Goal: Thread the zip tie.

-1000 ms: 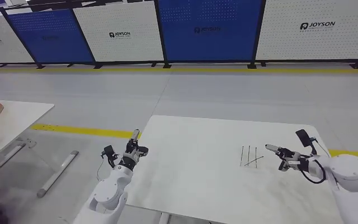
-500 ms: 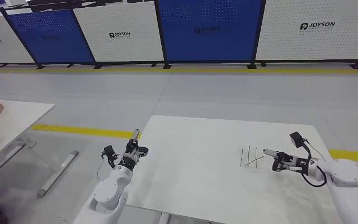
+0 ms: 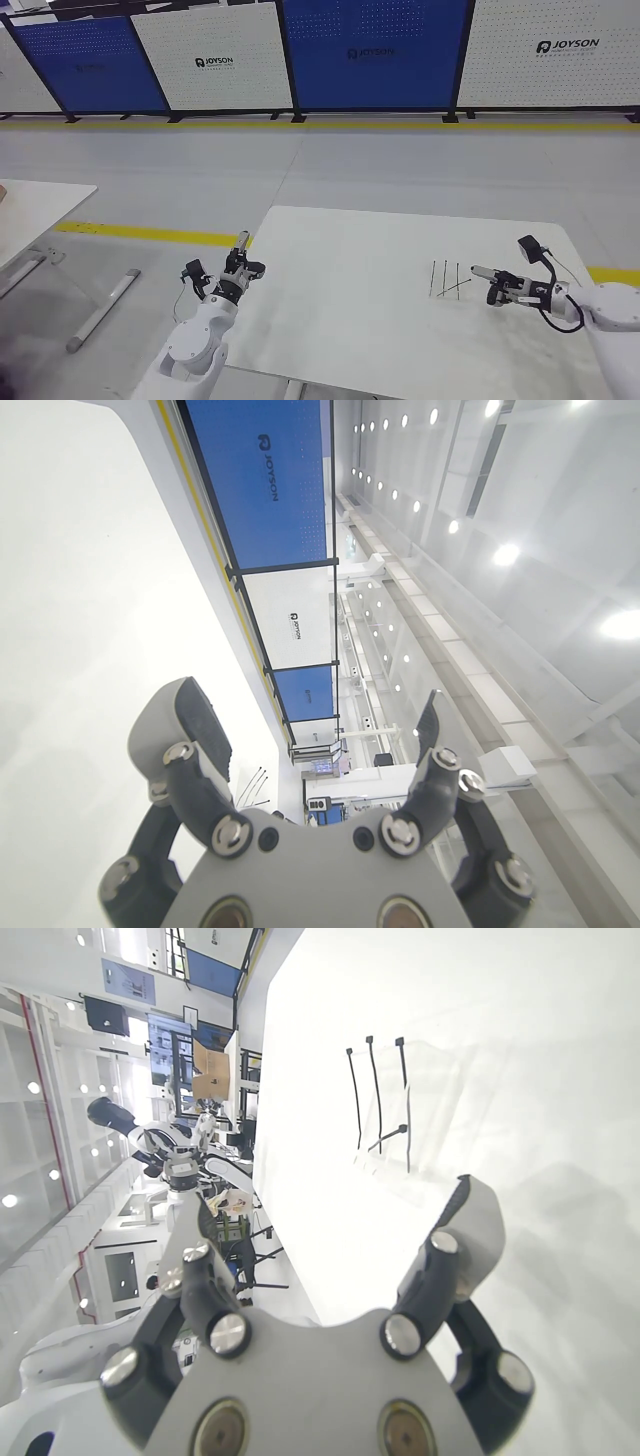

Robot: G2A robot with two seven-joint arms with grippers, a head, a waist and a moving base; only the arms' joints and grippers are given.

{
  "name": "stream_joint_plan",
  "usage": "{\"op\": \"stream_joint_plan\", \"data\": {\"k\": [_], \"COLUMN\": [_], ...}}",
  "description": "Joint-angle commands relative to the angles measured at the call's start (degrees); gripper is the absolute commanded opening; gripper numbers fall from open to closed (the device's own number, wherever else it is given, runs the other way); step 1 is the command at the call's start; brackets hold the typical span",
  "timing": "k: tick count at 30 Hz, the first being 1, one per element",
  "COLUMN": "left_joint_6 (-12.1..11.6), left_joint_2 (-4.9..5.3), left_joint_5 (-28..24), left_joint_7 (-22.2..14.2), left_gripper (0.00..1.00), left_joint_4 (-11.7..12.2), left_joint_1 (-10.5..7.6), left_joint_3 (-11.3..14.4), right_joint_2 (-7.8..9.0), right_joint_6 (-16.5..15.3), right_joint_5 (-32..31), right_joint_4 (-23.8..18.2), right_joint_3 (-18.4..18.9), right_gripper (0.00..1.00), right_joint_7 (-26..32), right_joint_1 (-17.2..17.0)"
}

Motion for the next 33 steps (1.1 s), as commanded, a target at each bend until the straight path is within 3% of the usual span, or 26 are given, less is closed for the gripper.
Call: {"op": "stream_joint_plan", "data": {"k": [1, 8, 15, 19, 33], "left_joint_6": [0.0, 0.0, 0.0, 0.0, 0.0], "left_joint_2": [0.0, 0.0, 0.0, 0.0, 0.0], "left_joint_5": [0.0, 0.0, 0.0, 0.0, 0.0], "left_joint_7": [0.0, 0.0, 0.0, 0.0, 0.0], "left_gripper": [1.0, 1.0, 1.0, 1.0, 1.0], "left_joint_4": [0.0, 0.0, 0.0, 0.0, 0.0], "left_joint_1": [0.0, 0.0, 0.0, 0.0, 0.0], "left_joint_3": [0.0, 0.0, 0.0, 0.0, 0.0], "right_joint_2": [-0.05, 0.66, 1.36, 0.56, 0.56], "right_joint_6": [-0.15, -4.87, -4.67, -1.52, -1.52], "right_joint_5": [0.9, 9.63, 11.99, 13.41, 13.41], "right_joint_4": [-0.13, -2.65, -4.43, -4.09, -4.09], "right_joint_3": [0.17, 4.21, 6.92, 3.74, 3.74], "right_gripper": [1.0, 1.0, 1.0, 1.0, 1.0], "right_joint_7": [-0.31, -1.34, -5.98, -4.17, -4.17], "right_joint_1": [-0.18, -5.27, -8.95, -7.81, -7.81]}}
